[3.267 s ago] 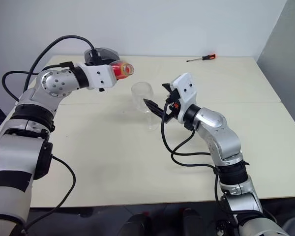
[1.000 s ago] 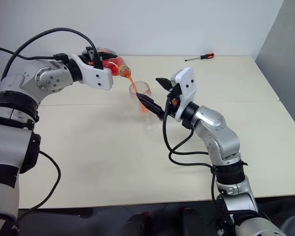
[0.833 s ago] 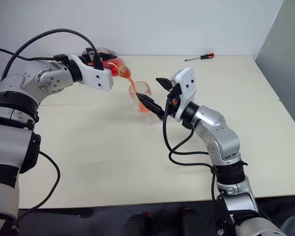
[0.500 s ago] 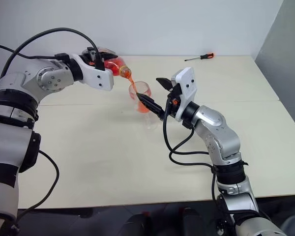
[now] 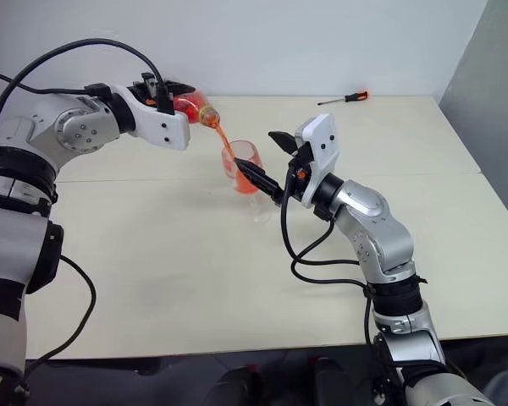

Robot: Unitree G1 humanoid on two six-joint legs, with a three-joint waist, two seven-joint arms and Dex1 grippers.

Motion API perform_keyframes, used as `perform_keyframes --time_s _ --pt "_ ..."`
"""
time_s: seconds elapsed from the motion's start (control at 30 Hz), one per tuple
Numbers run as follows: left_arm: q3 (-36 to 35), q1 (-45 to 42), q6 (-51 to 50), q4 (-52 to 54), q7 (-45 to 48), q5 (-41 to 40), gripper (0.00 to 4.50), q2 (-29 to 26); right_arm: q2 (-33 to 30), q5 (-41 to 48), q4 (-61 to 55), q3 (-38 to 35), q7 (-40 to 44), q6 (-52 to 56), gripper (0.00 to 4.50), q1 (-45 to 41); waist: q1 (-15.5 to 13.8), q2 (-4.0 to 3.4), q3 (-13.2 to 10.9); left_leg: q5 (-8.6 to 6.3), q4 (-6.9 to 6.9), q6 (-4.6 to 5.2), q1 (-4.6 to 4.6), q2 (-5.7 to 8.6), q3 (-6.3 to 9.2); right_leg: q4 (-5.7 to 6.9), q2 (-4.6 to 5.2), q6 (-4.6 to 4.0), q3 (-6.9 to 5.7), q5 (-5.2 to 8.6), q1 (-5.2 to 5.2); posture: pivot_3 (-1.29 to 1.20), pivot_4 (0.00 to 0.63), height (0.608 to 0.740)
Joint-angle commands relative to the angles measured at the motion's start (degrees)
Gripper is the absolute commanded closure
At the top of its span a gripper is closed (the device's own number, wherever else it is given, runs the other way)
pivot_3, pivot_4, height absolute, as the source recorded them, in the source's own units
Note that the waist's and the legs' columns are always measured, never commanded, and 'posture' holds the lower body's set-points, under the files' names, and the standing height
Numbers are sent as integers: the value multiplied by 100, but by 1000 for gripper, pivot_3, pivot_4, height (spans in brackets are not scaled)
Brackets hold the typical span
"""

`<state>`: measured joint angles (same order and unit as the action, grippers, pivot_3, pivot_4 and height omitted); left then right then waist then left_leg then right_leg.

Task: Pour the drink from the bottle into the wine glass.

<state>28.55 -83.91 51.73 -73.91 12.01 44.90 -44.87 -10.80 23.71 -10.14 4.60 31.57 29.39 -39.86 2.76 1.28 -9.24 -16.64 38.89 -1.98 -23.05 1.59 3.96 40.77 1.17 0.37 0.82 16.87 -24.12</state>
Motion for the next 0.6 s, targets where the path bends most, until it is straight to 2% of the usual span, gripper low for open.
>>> perform_keyframes --time_s 0.03,0.6 --pt "-17 -305 -18 57 -158 -4 3224 -147 4 10 -105 -32 45 -156 0 -164 0 0 0 0 0 0 0 0 0 0 0 0 0 0 0 0 150 740" --pt "38 -410 -25 36 -206 46 3224 -111 -4 13 -98 -42 55 -156 0 -180 2 0 0 0 0 0 0 0 -1 1 0 0 0 0 0 0 150 740"
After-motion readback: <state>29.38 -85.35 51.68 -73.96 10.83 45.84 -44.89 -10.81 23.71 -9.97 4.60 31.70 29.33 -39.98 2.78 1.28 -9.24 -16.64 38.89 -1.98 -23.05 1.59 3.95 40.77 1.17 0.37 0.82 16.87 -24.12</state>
